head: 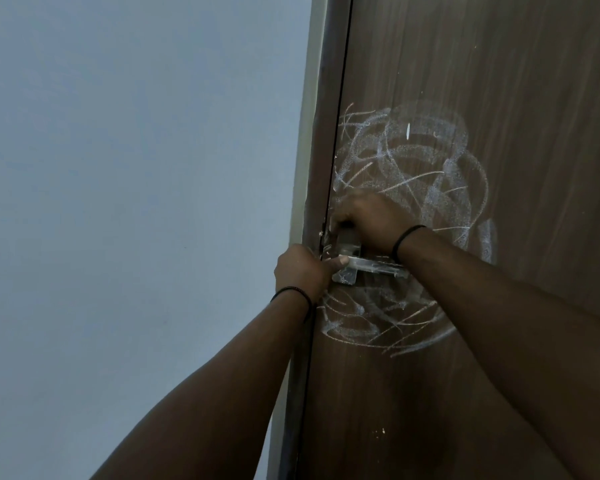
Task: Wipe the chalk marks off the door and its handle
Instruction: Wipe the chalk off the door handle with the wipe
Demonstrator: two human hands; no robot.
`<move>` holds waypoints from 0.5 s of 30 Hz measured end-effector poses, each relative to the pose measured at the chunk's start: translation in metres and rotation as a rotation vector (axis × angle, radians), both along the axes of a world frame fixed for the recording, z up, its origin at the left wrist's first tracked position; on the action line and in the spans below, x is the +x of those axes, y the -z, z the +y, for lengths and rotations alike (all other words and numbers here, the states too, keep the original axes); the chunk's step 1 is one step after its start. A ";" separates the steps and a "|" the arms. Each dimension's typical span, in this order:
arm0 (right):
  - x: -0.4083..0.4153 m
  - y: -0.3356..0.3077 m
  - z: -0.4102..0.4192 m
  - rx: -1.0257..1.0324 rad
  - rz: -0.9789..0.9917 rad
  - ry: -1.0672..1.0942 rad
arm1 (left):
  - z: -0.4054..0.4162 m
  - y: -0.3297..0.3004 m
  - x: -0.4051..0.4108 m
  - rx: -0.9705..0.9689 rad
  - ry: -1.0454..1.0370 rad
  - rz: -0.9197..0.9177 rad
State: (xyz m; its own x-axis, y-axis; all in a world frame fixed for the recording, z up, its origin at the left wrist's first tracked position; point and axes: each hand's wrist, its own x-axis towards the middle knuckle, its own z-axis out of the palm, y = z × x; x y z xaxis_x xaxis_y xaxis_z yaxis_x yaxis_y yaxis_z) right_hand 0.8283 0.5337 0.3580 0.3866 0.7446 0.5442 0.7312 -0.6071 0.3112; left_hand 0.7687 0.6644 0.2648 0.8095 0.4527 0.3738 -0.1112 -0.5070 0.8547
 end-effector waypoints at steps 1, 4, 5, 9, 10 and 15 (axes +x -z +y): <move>0.000 -0.002 -0.001 0.034 -0.009 -0.005 | 0.000 0.001 0.000 -0.006 0.002 0.000; -0.005 0.007 0.003 -0.046 -0.049 -0.008 | 0.000 0.000 0.002 0.001 -0.005 -0.006; -0.006 0.011 0.005 -0.097 -0.048 -0.009 | 0.001 0.000 0.002 0.010 -0.008 -0.010; -0.001 0.002 0.002 -0.030 0.021 0.016 | 0.001 0.001 0.003 0.042 -0.023 -0.010; 0.001 0.002 0.002 -0.014 0.010 0.019 | 0.001 0.001 0.004 0.042 -0.024 -0.009; -0.007 0.009 0.005 -0.127 0.009 0.002 | 0.002 0.006 0.004 0.038 -0.024 -0.013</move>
State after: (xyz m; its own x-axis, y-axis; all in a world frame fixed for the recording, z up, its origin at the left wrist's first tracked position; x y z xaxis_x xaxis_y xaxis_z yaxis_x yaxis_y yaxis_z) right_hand 0.8217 0.5385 0.3487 0.3930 0.8065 0.4418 0.7328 -0.5649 0.3793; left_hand 0.7732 0.6663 0.2585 0.7934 0.4574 0.4016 -0.1096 -0.5417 0.8334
